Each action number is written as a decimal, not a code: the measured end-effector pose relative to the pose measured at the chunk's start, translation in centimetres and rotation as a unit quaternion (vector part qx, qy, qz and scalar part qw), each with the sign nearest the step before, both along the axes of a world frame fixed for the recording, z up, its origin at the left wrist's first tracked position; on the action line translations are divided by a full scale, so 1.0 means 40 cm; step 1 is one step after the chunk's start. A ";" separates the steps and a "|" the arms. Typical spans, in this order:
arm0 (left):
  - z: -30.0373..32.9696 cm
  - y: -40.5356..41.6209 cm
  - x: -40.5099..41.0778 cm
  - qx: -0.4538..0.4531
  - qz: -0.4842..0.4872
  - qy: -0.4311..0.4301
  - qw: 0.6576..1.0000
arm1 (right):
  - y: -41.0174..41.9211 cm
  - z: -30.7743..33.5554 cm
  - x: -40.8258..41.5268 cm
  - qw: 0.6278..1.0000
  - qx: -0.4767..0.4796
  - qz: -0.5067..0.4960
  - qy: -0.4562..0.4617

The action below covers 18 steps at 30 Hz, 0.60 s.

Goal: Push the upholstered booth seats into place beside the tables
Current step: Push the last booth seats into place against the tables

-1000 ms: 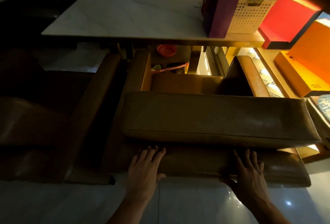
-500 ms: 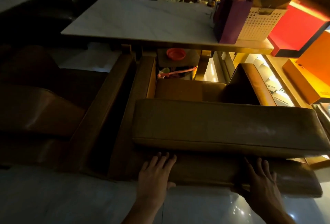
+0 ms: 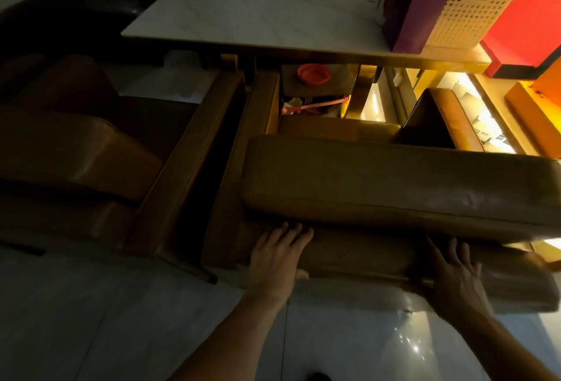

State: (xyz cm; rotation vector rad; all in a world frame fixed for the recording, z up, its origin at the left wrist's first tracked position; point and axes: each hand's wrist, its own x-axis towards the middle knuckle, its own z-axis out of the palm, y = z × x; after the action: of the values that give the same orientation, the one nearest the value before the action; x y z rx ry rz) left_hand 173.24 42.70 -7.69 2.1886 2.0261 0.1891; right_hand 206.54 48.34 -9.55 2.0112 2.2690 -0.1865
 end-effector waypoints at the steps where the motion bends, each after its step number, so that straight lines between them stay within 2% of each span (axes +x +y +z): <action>1: 0.003 -0.003 0.007 -0.003 0.008 -0.004 1.000 | -0.003 0.004 -0.003 1.000 0.001 -0.001 -0.001; 9: 0.025 -0.001 -0.004 -0.016 -0.006 -0.016 1.000 | -0.020 0.024 -0.043 1.000 0.004 0.025 0.008; 18: 0.019 0.021 -0.007 -0.024 -0.011 -0.026 0.999 | -0.023 0.012 -0.067 1.000 -0.003 -0.003 0.018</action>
State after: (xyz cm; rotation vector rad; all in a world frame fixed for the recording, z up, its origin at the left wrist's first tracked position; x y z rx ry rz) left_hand 172.98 43.52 -6.92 2.1527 1.9578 0.1904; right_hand 203.84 47.42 -9.06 2.0272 2.2812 -0.2303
